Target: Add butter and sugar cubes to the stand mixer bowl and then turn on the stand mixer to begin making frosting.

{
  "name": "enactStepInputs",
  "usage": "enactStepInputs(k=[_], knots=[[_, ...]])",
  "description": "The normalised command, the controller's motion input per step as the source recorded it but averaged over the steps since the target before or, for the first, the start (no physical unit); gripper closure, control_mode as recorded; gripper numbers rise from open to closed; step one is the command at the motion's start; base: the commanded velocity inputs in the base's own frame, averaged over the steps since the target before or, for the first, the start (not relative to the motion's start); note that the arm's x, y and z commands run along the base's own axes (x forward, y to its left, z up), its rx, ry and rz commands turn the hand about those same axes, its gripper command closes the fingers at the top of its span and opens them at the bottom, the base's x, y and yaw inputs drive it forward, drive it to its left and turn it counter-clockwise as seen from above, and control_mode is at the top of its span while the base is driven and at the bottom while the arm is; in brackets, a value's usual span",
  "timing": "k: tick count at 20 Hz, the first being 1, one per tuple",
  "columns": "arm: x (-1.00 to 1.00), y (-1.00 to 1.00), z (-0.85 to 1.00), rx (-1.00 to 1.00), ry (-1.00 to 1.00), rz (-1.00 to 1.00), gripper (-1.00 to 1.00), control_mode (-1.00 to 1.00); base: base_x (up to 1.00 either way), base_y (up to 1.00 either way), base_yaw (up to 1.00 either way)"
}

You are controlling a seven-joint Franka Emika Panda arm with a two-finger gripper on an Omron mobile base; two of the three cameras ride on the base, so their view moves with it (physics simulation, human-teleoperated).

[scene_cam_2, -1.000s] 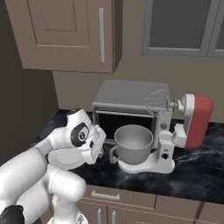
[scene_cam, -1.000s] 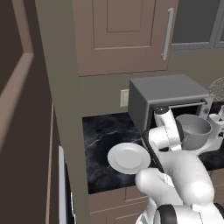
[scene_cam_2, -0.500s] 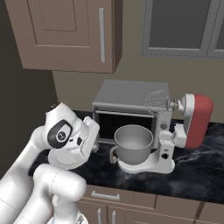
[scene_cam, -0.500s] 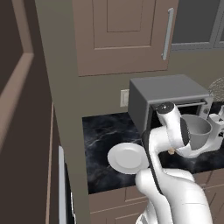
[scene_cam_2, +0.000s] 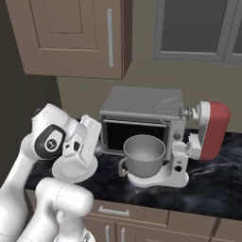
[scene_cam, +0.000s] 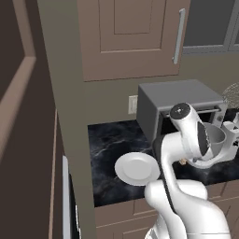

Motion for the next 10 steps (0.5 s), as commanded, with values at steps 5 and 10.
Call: enactStepInputs(k=[5,10], knots=[[0.05,-0.14,0.24,0.0,0.0,0.0,1.0,-1.0,0.0,0.0,0.0],[0.18,-0.3,0.1,0.0,0.0,0.0,1.0,-1.0,0.0,0.0,0.0]])
